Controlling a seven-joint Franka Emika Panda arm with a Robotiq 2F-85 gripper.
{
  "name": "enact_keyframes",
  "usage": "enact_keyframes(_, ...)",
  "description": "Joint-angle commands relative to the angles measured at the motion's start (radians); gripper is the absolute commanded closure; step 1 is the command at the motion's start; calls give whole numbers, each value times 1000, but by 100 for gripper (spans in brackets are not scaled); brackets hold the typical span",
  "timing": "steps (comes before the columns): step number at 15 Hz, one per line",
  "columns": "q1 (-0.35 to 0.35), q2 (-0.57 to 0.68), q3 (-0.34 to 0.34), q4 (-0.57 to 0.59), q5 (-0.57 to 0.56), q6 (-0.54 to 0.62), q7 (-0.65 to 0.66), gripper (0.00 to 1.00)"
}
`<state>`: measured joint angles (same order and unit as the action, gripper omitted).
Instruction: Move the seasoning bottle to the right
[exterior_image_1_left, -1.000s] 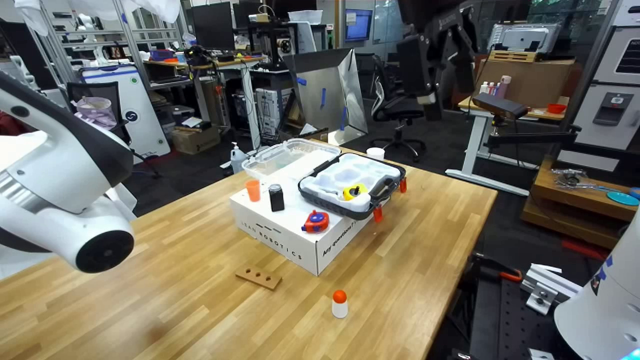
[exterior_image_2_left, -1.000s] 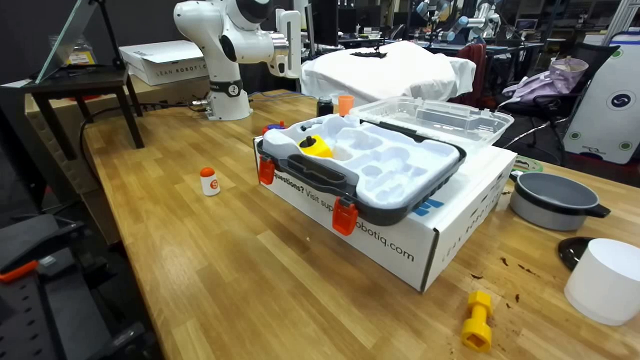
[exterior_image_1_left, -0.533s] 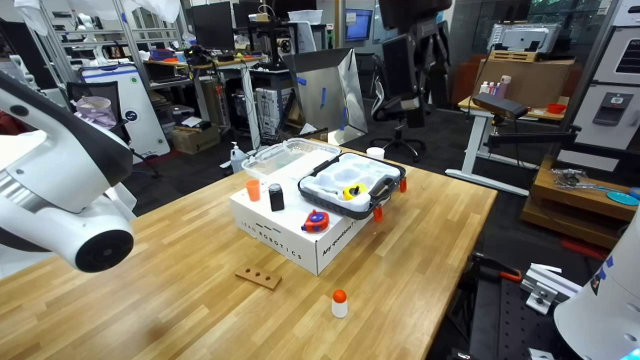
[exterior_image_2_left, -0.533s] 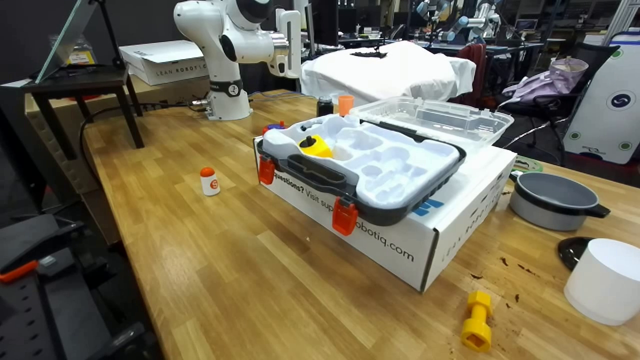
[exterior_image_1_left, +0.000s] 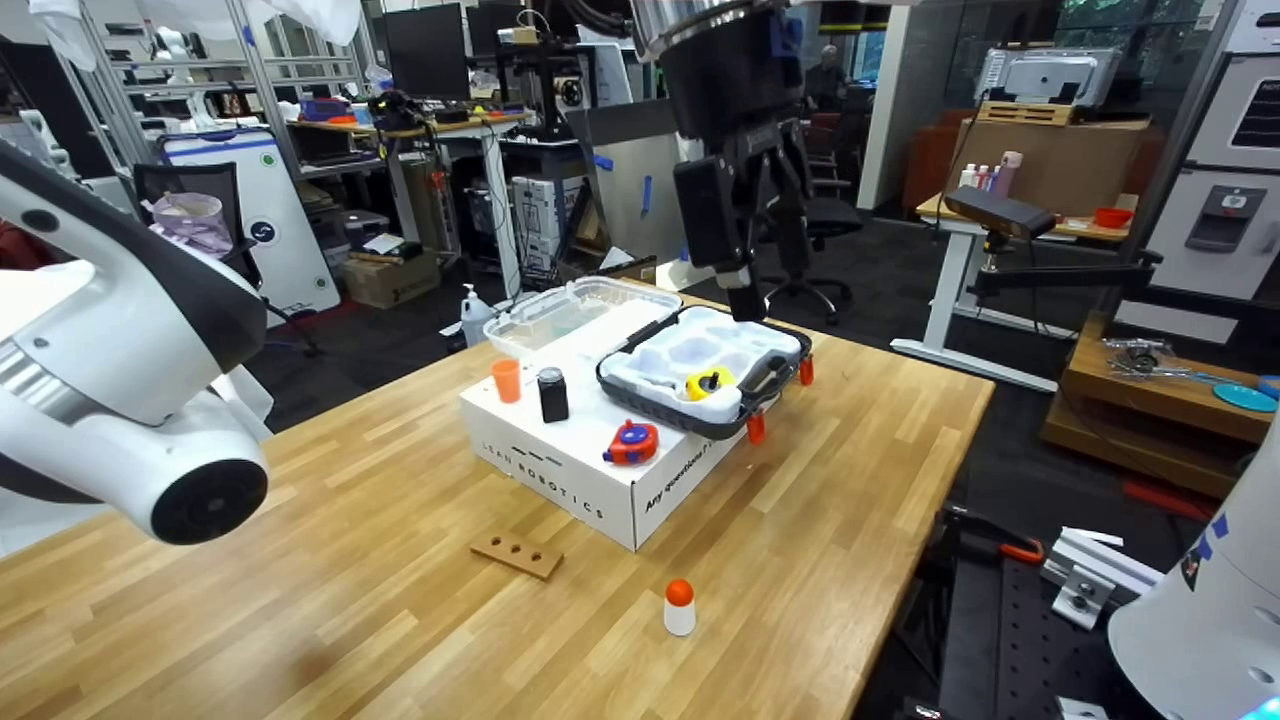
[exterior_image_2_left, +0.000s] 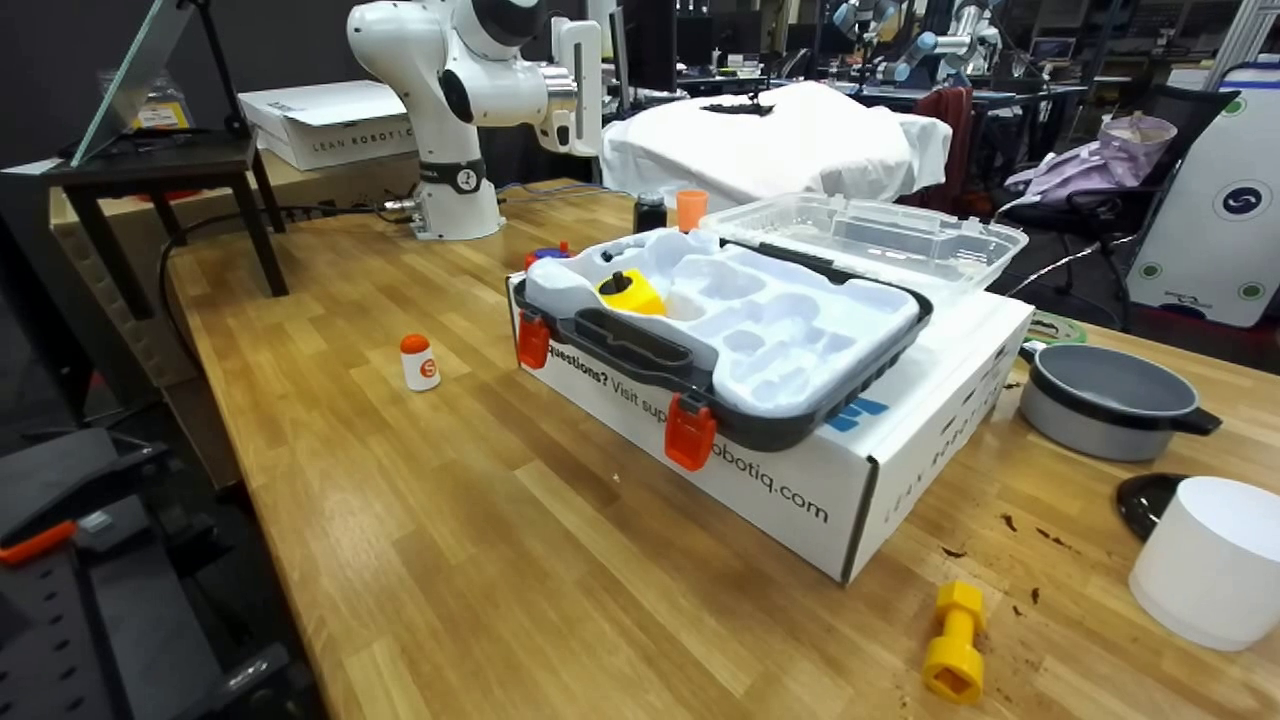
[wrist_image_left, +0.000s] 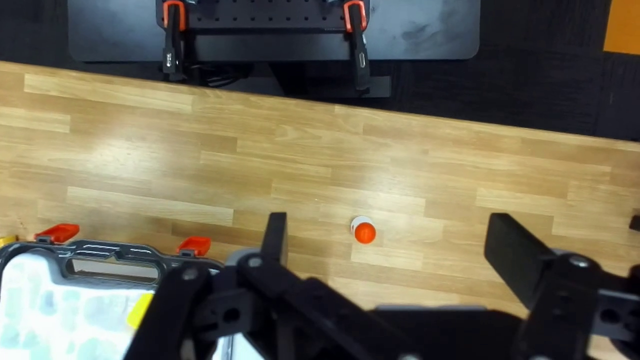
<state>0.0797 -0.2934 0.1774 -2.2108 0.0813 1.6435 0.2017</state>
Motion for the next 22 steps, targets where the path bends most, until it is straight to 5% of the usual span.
enact_keyframes(1,10,-1,-9,4,-3,-2,2,0)
enact_keyframes(7,12,-2,-16,8,24,-2,-8,0)
enact_keyframes(10,23,-11,-23,6,86,94,-56,0)
enact_keyframes(17,43,78,8,-20,-15,350,-58,0)
enact_keyframes(22,54,95,0,-20,-7,340,-49,0)
